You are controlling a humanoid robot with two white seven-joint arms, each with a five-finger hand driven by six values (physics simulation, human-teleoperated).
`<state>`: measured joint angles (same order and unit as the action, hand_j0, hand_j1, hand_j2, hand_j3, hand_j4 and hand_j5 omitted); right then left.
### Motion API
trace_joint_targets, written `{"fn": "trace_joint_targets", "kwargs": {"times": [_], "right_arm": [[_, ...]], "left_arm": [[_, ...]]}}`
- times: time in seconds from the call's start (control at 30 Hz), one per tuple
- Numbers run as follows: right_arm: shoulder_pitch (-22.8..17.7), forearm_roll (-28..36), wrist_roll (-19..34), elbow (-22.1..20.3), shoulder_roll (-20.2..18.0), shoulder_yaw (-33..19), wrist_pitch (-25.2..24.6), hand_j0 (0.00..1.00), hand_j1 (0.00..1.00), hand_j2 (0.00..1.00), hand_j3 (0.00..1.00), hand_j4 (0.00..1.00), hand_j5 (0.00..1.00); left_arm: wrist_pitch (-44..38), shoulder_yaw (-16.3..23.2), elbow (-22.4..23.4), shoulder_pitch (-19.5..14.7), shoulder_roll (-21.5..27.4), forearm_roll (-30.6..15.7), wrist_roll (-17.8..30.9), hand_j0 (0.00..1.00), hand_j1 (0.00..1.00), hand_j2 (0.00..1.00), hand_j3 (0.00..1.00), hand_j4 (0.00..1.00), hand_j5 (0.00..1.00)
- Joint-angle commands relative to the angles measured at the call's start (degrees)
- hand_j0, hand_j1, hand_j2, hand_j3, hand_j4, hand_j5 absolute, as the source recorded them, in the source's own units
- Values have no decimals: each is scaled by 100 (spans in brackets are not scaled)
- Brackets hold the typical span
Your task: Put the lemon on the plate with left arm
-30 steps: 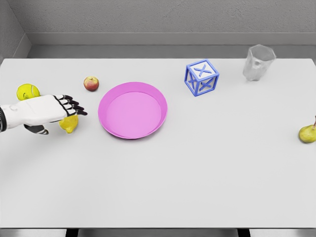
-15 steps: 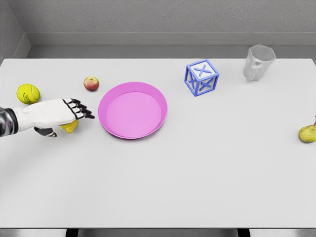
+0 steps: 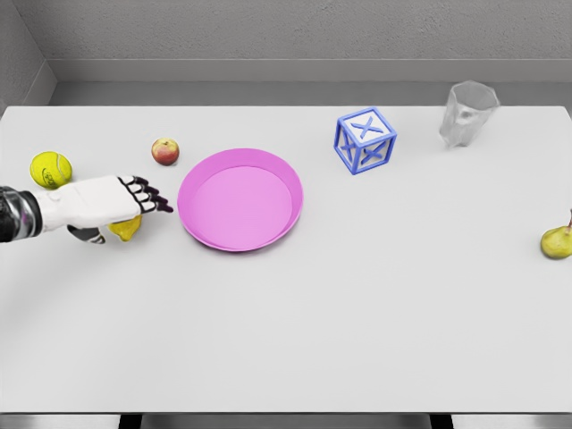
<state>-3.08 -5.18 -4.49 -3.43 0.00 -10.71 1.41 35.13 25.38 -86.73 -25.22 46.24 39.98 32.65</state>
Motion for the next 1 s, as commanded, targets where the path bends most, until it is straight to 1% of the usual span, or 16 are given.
{"fn": "trace_joint_targets", "kwargs": {"times": [0.0,0.03,0.1,0.17,0.2,0.27,0.7,0.77,0.8,0.83,0.9,0.97], "right_arm": [[0,-1,0,0,0,-2,9,100,100,100,100,100,100],[0,-1,0,0,0,-2,0,100,100,100,100,100,100],[0,-1,0,0,0,7,0,100,100,100,100,100,100],[0,-1,0,0,0,-2,0,100,100,100,100,100,100],[0,-1,0,0,0,7,9,100,100,100,100,100,100],[0,-1,0,0,0,7,0,100,100,100,100,100,100],[0,-1,0,0,0,-2,0,100,100,100,100,100,100],[0,-1,0,0,0,-2,0,100,100,100,100,100,100],[0,-1,0,0,0,-2,0,100,100,100,100,100,100],[0,-1,0,0,0,7,0,100,100,100,100,100,100],[0,-1,0,0,0,-2,0,100,100,100,100,100,100],[0,-1,0,0,0,7,0,100,100,100,100,100,100]], "left_arm": [[-13,72,25,0,-9,-8,-4,100,100,100,100,100,100],[-13,169,25,0,-9,1,-4,100,100,100,100,100,100],[-13,187,25,0,-9,1,-4,100,100,100,100,100,100],[-13,187,34,0,-9,10,-4,100,100,100,100,100,100],[-13,187,148,-9,-9,106,-4,100,100,100,100,100,100],[-13,187,174,-62,-9,221,-4,100,100,100,100,100,100],[-13,187,201,-105,-62,300,-13,100,100,100,100,100,100],[-13,187,201,-141,-62,317,-13,91,91,91,91,91,91],[-13,187,201,-141,-62,361,-13,84,84,84,84,84,84],[-13,187,201,-149,-62,379,-4,83,83,83,83,83,83],[-13,187,192,-141,-71,379,5,75,75,75,75,75,75],[-13,230,192,-141,-80,370,5,75,75,75,75,75,75]]}}
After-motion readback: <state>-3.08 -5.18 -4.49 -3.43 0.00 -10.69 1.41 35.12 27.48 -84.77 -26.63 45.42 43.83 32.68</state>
